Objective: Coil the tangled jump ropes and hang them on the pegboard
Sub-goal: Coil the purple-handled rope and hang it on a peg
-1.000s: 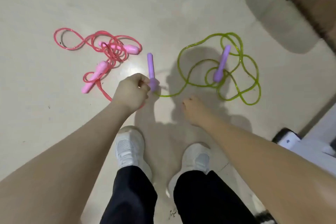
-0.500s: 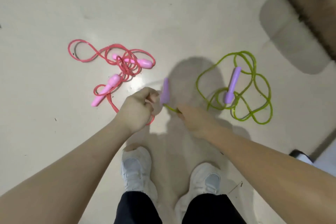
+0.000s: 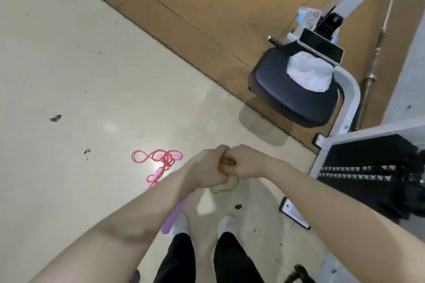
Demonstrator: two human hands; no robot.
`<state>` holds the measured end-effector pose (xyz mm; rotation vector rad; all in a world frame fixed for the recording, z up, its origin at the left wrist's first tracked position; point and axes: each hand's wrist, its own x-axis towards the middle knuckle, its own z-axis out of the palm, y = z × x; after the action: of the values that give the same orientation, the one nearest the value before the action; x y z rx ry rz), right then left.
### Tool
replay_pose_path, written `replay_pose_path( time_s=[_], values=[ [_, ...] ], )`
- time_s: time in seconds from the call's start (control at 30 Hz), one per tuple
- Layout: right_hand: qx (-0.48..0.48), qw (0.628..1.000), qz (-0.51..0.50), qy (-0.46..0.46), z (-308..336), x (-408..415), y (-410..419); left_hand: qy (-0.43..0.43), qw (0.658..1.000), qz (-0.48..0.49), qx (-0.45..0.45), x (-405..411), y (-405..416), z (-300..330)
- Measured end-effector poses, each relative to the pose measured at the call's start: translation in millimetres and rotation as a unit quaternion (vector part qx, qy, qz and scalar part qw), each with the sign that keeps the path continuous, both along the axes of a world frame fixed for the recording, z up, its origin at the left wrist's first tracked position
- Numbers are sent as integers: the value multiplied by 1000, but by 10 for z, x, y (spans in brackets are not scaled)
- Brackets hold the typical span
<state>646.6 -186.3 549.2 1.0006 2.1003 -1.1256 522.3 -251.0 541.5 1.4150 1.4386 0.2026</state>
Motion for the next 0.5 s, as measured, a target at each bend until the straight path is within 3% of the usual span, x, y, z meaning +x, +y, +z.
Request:
replay_pose_path(
  time_s=[0.1,0.2,0.4,0.5],
  values=[
    [-13,999,-30,-24,661,238,45,183,963,-181,81,46,172,668],
    [-14,994,-68,-80,1000,714,96,253,913,-269,172,236,365,1070],
    [-3,965,-217,-147,1045,1710,-19,135,930,-238,244,908,699,1421],
    [-25,914,-405,-30,986,2022,-56,39,953,-171,246,969,1039,1496]
  ],
)
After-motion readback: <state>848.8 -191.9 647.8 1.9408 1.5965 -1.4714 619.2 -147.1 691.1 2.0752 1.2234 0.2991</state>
